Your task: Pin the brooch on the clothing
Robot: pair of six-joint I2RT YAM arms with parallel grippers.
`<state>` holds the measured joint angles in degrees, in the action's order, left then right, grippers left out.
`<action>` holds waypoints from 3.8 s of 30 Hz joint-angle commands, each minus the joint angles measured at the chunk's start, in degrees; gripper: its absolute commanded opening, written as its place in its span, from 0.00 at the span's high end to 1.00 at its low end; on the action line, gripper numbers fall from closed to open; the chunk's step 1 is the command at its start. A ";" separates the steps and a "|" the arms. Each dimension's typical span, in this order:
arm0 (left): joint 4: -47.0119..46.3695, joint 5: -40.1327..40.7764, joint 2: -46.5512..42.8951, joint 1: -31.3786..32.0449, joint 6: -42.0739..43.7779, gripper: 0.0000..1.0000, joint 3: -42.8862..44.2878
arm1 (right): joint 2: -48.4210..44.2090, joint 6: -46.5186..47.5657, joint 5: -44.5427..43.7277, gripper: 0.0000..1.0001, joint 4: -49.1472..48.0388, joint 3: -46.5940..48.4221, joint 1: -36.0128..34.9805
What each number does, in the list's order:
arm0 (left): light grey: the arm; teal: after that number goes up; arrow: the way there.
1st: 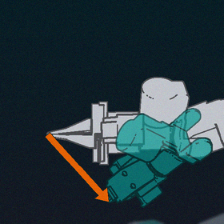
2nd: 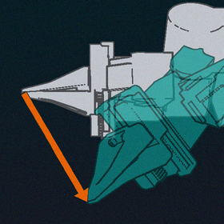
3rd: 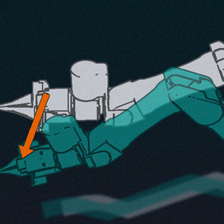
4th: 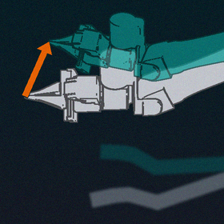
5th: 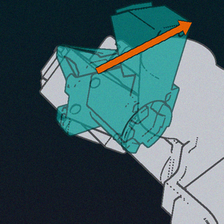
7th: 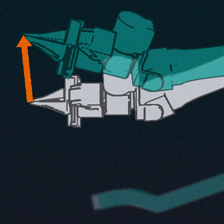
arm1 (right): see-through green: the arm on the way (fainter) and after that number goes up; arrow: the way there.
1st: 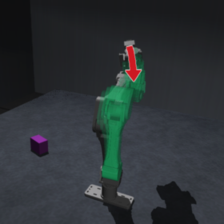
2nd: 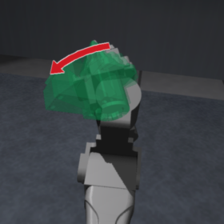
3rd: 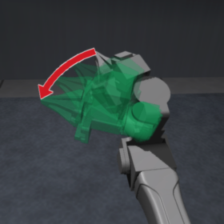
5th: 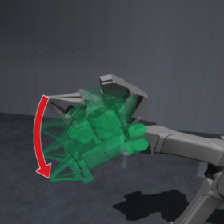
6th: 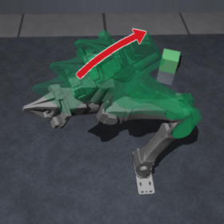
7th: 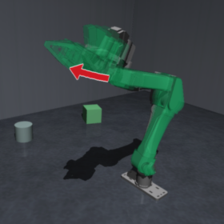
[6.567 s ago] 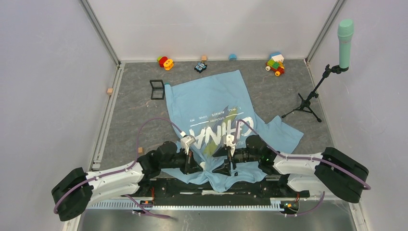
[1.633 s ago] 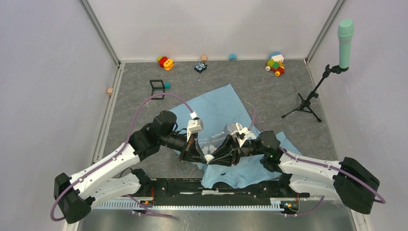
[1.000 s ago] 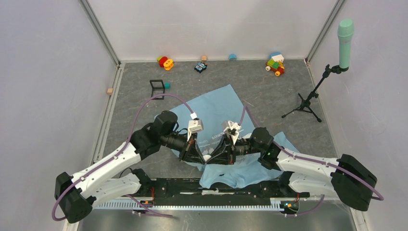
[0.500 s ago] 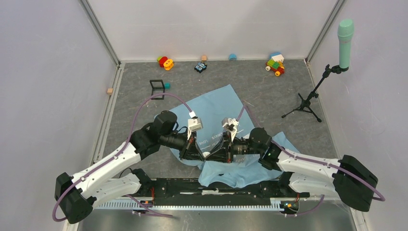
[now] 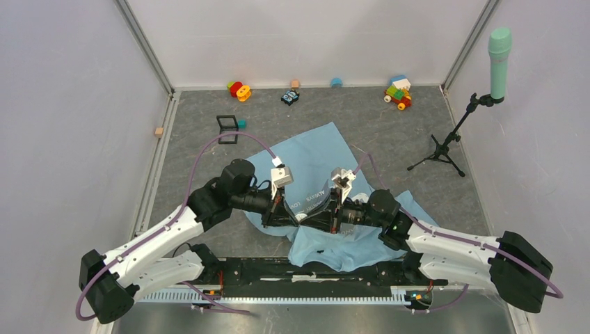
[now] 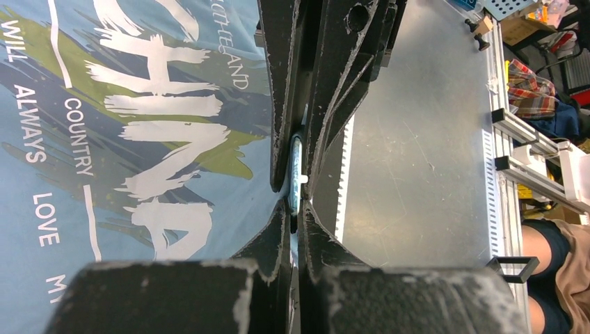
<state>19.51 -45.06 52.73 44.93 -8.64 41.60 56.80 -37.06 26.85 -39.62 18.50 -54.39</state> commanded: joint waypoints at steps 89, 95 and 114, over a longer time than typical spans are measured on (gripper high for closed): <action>-14.68 54.38 7.33 -26.25 -18.18 0.98 4.33 | 16.62 34.18 -25.81 1.00 37.56 39.33 37.87; -11.65 37.44 0.86 -26.21 -6.66 0.98 23.55 | 0.91 39.42 -27.61 1.00 44.66 48.50 37.88; -2.61 18.72 -1.60 -26.21 -5.43 0.98 65.58 | -15.98 41.39 -17.77 1.00 48.58 75.22 37.87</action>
<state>15.31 -24.32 48.07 18.98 -14.92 102.13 40.49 3.27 11.27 8.78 91.88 -16.75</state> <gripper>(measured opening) 0.037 0.010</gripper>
